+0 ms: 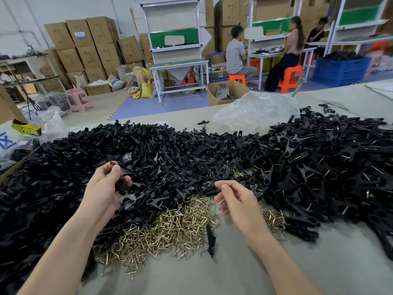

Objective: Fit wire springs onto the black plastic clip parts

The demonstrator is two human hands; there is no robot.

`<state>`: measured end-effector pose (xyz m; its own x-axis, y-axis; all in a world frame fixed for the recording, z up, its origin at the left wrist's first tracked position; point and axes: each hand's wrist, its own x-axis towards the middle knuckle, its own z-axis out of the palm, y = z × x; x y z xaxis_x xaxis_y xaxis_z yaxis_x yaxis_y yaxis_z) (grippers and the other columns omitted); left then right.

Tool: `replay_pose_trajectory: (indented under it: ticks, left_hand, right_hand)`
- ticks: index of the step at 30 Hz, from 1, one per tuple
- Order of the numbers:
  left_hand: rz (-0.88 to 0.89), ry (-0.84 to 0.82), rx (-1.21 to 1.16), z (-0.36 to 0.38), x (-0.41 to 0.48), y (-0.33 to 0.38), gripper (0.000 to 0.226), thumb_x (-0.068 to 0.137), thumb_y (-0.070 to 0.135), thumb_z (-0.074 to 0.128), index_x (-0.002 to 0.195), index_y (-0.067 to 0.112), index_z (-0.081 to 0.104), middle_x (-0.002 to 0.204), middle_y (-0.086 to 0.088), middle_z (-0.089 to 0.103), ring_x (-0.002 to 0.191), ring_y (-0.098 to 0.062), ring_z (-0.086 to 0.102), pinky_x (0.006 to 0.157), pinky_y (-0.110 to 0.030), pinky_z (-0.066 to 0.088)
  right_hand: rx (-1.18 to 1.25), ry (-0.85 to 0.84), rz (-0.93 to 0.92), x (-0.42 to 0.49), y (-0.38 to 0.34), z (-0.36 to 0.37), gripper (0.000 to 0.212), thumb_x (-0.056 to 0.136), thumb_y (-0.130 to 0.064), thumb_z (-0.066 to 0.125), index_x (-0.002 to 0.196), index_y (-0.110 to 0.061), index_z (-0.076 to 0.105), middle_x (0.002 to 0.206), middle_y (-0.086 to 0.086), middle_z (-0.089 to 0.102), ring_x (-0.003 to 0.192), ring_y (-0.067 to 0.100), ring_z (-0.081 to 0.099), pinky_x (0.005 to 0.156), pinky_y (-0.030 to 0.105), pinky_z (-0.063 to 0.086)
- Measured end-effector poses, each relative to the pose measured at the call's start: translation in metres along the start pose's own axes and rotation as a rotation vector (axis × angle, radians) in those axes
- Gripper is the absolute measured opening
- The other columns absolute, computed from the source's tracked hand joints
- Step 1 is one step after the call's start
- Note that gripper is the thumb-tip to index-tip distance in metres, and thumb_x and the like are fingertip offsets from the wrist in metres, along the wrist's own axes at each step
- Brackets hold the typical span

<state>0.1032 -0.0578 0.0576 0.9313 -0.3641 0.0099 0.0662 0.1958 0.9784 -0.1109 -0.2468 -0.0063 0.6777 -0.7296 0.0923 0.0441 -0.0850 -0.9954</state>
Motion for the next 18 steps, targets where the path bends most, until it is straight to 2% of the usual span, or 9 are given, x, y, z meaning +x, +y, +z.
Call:
replay_pose_trajectory:
  ticks: [3, 7, 10, 12, 14, 16, 18]
  left_hand:
    - [-0.026, -0.033, -0.051, -0.009, 0.003, -0.002, 0.016, 0.106, 0.01, 0.046, 0.095, 0.019, 0.053, 0.086, 0.001, 0.06, 0.072, -0.012, 0.058, 0.077, -0.029, 0.052]
    - [-0.077, -0.029, -0.071, -0.017, 0.01, -0.006, 0.018, 0.107, 0.015, 0.044, 0.091, 0.02, 0.047, 0.068, 0.005, 0.051, 0.065, -0.013, 0.047, 0.072, -0.028, 0.045]
    - [-0.052, -0.03, 0.027, -0.018, 0.014, -0.008, 0.018, 0.107, 0.021, 0.043, 0.09, 0.022, 0.044, 0.061, 0.009, 0.047, 0.063, -0.012, 0.043, 0.07, -0.028, 0.039]
    - [0.003, -0.01, 0.183, -0.016, 0.014, -0.009, 0.014, 0.107, 0.026, 0.043, 0.093, 0.025, 0.046, 0.065, 0.01, 0.048, 0.066, -0.012, 0.046, 0.071, -0.028, 0.037]
    - [0.116, 0.018, 0.471, -0.016, 0.012, -0.01, 0.007, 0.106, 0.033, 0.042, 0.103, 0.028, 0.045, 0.074, 0.005, 0.055, 0.069, -0.012, 0.051, 0.069, -0.029, 0.041]
    - [0.308, 0.04, 0.795, -0.016, 0.007, -0.012, 0.011, 0.106, 0.035, 0.041, 0.108, 0.026, 0.037, 0.08, 0.0, 0.06, 0.063, -0.012, 0.056, 0.054, -0.03, 0.043]
    - [0.503, 0.056, 1.034, -0.016, 0.002, -0.014, 0.016, 0.105, 0.036, 0.042, 0.109, 0.025, 0.031, 0.075, -0.001, 0.062, 0.059, -0.019, 0.06, 0.051, -0.037, 0.043]
  right_hand:
    - [-0.004, -0.002, 0.002, 0.0, 0.0, 0.001, 0.025, 0.106, -0.019, 0.049, 0.103, -0.031, 0.071, 0.079, -0.003, 0.074, 0.064, 0.006, 0.065, 0.061, 0.02, 0.054]
    - [-0.016, -0.004, 0.005, 0.0, 0.0, 0.001, 0.025, 0.106, -0.02, 0.049, 0.103, -0.032, 0.071, 0.08, -0.004, 0.074, 0.065, 0.006, 0.065, 0.062, 0.019, 0.053]
    - [-0.023, -0.006, 0.004, 0.0, 0.0, 0.0, 0.025, 0.106, -0.021, 0.049, 0.102, -0.034, 0.071, 0.081, -0.004, 0.074, 0.066, 0.006, 0.065, 0.063, 0.02, 0.054]
    - [-0.025, -0.006, 0.002, 0.0, 0.0, 0.001, 0.026, 0.106, -0.021, 0.049, 0.102, -0.034, 0.071, 0.081, -0.004, 0.074, 0.066, 0.006, 0.066, 0.063, 0.02, 0.054]
    - [-0.029, -0.008, 0.0, 0.0, 0.0, 0.001, 0.026, 0.105, -0.021, 0.049, 0.102, -0.034, 0.071, 0.081, -0.004, 0.074, 0.066, 0.006, 0.065, 0.062, 0.02, 0.054]
    - [-0.033, -0.007, -0.002, 0.0, 0.001, 0.001, 0.026, 0.106, -0.021, 0.049, 0.102, -0.034, 0.071, 0.081, -0.004, 0.074, 0.066, 0.005, 0.065, 0.062, 0.019, 0.054]
    - [-0.035, -0.007, -0.001, 0.0, 0.001, 0.001, 0.026, 0.106, -0.022, 0.049, 0.103, -0.035, 0.071, 0.081, -0.005, 0.074, 0.066, 0.005, 0.065, 0.062, 0.019, 0.054]
